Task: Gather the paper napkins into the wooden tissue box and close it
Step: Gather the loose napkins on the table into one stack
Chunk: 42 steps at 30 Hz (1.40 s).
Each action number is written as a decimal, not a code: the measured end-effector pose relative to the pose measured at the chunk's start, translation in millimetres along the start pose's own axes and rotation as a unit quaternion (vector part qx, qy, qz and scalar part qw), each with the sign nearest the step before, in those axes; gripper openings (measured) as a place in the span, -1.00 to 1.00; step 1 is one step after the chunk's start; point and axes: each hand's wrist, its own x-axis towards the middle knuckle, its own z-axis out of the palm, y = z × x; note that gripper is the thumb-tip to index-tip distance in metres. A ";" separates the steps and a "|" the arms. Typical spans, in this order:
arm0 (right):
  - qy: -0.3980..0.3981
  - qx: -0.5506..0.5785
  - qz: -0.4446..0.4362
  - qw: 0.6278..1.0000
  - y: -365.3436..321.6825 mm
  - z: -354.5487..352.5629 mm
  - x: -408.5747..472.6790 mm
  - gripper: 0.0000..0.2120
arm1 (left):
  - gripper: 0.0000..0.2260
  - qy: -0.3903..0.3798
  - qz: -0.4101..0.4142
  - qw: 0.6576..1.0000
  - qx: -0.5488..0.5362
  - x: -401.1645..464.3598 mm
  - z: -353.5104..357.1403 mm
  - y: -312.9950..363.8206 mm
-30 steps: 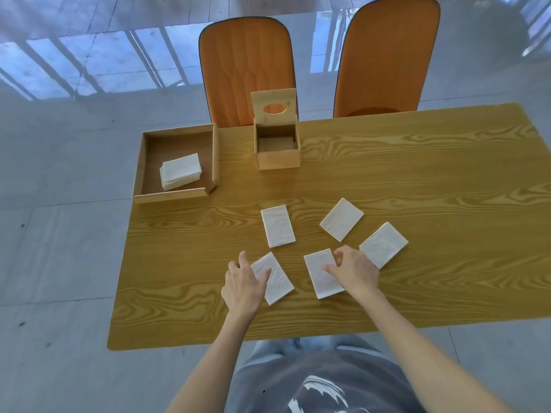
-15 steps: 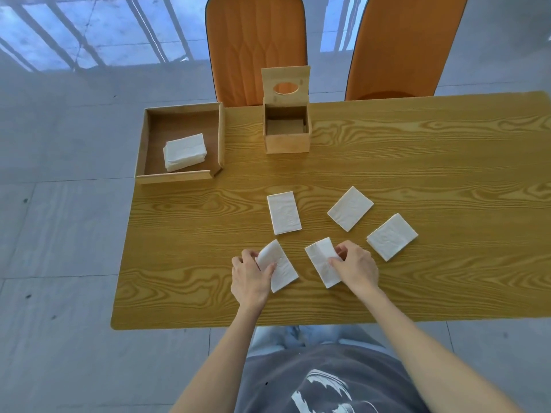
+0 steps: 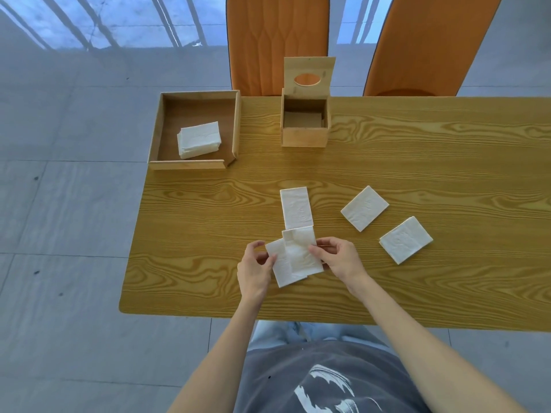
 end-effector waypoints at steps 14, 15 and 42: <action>0.049 -0.132 0.017 0.990 20.2 39.2 20.4 -0.84 | -0.78 -0.049 -0.082 0.983 -0.160 15.3 -8.9 -10.1; 0.058 -0.164 0.009 0.985 18.7 40.6 20.5 -0.83 | -0.78 -0.046 -0.085 0.982 -0.164 15.1 -9.1 -9.2; 0.205 -0.396 0.021 0.895 -60.1 53.7 76.3 -0.73 | -0.78 0.004 -0.146 0.958 -0.245 14.0 -1.4 2.4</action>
